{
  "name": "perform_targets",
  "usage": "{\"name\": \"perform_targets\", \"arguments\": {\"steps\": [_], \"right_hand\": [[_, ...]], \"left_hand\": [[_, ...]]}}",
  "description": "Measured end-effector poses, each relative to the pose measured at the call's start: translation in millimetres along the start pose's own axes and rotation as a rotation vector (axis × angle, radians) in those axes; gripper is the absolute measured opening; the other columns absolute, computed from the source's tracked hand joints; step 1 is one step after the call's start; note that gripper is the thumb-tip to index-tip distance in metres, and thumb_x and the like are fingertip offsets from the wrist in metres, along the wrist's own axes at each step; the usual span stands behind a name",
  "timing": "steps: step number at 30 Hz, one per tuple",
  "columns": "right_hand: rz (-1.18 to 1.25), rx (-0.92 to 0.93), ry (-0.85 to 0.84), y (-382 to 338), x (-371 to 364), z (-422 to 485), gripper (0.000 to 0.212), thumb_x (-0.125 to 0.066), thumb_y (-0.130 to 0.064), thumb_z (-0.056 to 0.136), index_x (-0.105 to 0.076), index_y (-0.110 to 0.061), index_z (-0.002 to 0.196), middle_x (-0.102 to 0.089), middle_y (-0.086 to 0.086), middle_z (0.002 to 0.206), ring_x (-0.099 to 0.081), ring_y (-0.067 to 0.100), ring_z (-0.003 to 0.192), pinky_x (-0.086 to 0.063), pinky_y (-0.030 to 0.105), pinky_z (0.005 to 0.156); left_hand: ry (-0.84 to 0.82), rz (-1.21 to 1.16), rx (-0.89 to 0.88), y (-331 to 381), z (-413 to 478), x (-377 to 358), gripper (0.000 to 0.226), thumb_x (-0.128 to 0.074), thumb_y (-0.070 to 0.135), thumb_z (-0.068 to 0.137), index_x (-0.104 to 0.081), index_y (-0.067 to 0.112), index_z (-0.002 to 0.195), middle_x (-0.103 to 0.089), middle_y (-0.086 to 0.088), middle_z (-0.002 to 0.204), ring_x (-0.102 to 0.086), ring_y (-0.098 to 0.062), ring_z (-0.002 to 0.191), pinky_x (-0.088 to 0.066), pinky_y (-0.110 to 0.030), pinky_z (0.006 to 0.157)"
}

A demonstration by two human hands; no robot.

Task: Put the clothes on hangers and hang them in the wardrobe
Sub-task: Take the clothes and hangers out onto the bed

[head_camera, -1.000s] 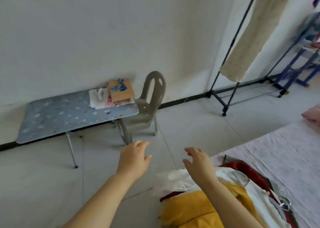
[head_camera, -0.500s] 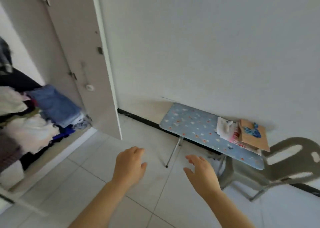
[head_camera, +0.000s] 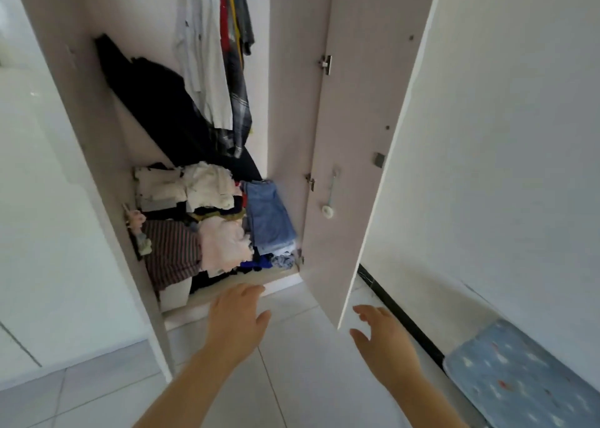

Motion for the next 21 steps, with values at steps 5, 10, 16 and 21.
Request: {"name": "perform_targets", "arguments": {"steps": [5,10,16,21], "right_hand": [[-0.073,0.187,-0.053,-24,6,98,0.041,-0.055,-0.029,0.091,-0.046,-0.027,0.131,-0.053,-0.009,0.124,-0.050,0.007,0.113,-0.040,0.019,0.095],[-0.084,0.315,-0.107,-59,-5,182,0.041,-0.057,-0.028,0.090,-0.047,-0.025,0.131,-0.054,-0.007,0.120,-0.049,0.009,0.111,-0.037,0.019,0.095],[-0.082,0.439,-0.114,-115,-30,279,0.040,-0.059,-0.027,0.089,-0.051,-0.024,0.128,-0.057,-0.002,0.115,-0.053,0.013,0.104,-0.040,0.020,0.089],[-0.139,0.505,-0.105,-173,-48,368,0.046,-0.054,-0.027,0.092,-0.044,-0.023,0.136,-0.051,0.000,0.129,-0.047,0.015,0.117,-0.034,0.016,0.093]], "left_hand": [[0.078,0.045,0.145,-16,54,21,0.046,-0.045,0.044,0.091,-0.040,0.028,0.134,-0.047,0.009,0.132,-0.043,-0.011,0.121,-0.032,-0.027,0.101],[0.111,0.016,0.259,-40,98,32,0.044,-0.046,0.040,0.092,-0.041,0.029,0.134,-0.044,0.008,0.134,-0.039,-0.013,0.123,-0.031,-0.028,0.101],[0.149,0.074,0.340,-93,169,39,0.045,-0.045,0.046,0.091,-0.040,0.031,0.134,-0.043,0.010,0.135,-0.039,-0.012,0.124,-0.029,-0.029,0.105],[0.188,0.100,0.317,-144,254,54,0.045,-0.046,0.045,0.090,-0.044,0.028,0.132,-0.045,0.008,0.133,-0.042,-0.013,0.121,-0.031,-0.026,0.103]]}}
Point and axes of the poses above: each hand's wrist, its own z-axis towards the middle knuckle, its own x-axis out of the back of the hand, y = z × x, the point moved 3 cm from there along z, towards the middle knuckle
